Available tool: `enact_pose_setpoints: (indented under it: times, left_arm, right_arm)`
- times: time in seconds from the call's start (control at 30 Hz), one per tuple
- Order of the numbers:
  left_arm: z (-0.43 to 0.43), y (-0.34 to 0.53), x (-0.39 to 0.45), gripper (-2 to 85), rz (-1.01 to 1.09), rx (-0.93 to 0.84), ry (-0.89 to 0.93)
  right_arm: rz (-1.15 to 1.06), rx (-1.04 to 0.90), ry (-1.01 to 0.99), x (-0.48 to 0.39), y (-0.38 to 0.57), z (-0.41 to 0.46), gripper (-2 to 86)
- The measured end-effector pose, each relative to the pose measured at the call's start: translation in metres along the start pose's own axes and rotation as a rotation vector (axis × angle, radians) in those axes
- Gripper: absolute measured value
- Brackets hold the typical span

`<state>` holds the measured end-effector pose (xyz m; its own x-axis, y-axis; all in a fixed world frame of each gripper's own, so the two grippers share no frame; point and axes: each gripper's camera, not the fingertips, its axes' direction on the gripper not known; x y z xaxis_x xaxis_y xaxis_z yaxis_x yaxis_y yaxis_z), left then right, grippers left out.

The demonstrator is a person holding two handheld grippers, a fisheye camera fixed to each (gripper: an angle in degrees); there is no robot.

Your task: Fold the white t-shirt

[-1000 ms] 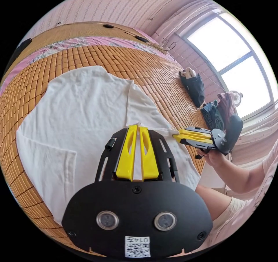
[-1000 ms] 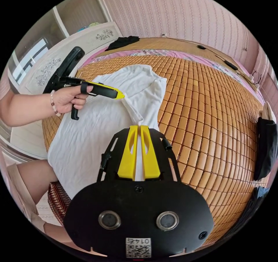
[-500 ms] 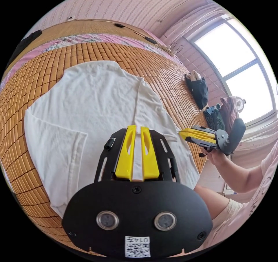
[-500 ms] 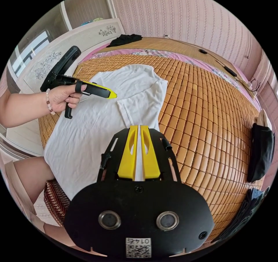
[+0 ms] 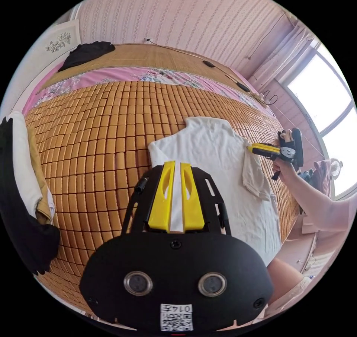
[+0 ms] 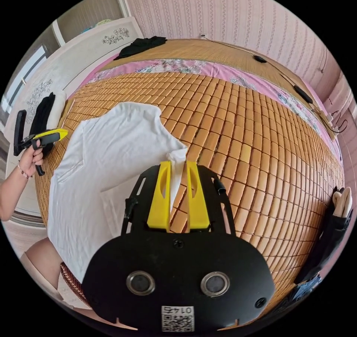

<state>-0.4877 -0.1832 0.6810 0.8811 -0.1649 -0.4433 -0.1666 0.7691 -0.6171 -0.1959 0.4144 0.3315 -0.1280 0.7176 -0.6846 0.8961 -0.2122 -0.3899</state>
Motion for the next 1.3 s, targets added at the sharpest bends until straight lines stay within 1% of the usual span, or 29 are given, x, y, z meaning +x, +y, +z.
enact_pose_setpoints:
  times: [0.1,0.27,0.4,0.43,0.47,0.5,0.53,0.57,0.63,0.7,0.73,0.77,0.9,0.97,1.03,1.1,1.17,1.3]
  left_arm:
    - [-0.012,0.003,-0.019,2.9,-0.018,0.013,0.005]
    - [-0.015,0.008,-0.038,4.1,-0.065,-0.002,0.043]
    - [-0.003,0.005,-0.049,9.3,-0.127,-0.036,0.113]
    - [0.003,0.002,-0.052,10.0,-0.152,-0.059,0.122]
    - [0.004,0.001,-0.054,10.4,-0.161,-0.065,0.122]
    - [0.005,0.0,-0.057,9.6,-0.167,-0.06,0.117]
    - [0.006,-0.002,-0.06,8.6,-0.174,-0.054,0.122]
    - [0.006,-0.003,-0.061,8.0,-0.183,-0.062,0.129]
    - [0.004,-0.007,-0.062,3.7,-0.171,-0.103,0.066]
    - [0.001,-0.009,-0.065,0.3,-0.141,-0.132,0.067]
    - [-0.002,-0.011,-0.068,-0.2,-0.126,-0.12,0.132]
    - [-0.005,-0.012,-0.069,-0.5,-0.131,-0.114,0.156]
    - [-0.025,-0.031,-0.061,-0.9,-0.053,-0.052,0.123]
    - [-0.033,-0.038,-0.061,-1.0,-0.069,-0.002,0.117]
    - [-0.042,-0.043,-0.067,-1.0,-0.13,0.08,0.143]
    - [-0.045,-0.044,-0.066,-1.0,-0.141,0.094,0.153]
    - [-0.051,-0.04,-0.061,-1.0,-0.12,0.097,0.153]
    - [-0.089,-0.003,-0.046,-1.0,-0.031,0.118,0.23]
  right_arm:
    - [0.079,0.022,-0.002,0.023,-0.001,-0.011,7.6]
    - [0.111,0.054,0.001,0.035,0.004,-0.026,7.2]
    - [0.1,0.021,-0.107,0.037,0.002,-0.01,9.0]
    - [0.107,0.003,-0.164,0.038,-0.002,-0.001,9.1]
    - [0.104,-0.017,-0.18,0.038,-0.004,0.004,8.0]
    - [0.089,-0.066,-0.146,0.038,-0.008,0.012,6.0]
    - [0.076,-0.064,-0.075,0.038,-0.009,0.015,3.5]
    - [0.069,-0.066,-0.059,0.038,-0.01,0.016,2.2]
    - [0.063,-0.084,-0.083,0.044,-0.014,0.017,1.0]
    - [0.069,-0.034,-0.079,0.049,-0.014,0.01,0.7]
    - [0.082,-0.011,-0.103,0.054,-0.015,0.006,0.6]
    - [0.09,-0.005,-0.114,0.057,-0.016,0.004,0.6]
    - [0.149,0.037,-0.138,0.078,-0.02,-0.005,0.5]
    - [0.188,0.079,-0.136,0.088,-0.02,-0.012,0.6]
    - [0.254,0.152,-0.14,0.103,-0.016,-0.023,0.6]
    - [0.287,0.177,-0.165,0.111,-0.011,-0.028,0.6]
    - [0.286,0.183,-0.178,0.114,0.001,-0.032,0.6]
    - [0.198,0.221,-0.288,0.103,0.055,-0.062,0.6]
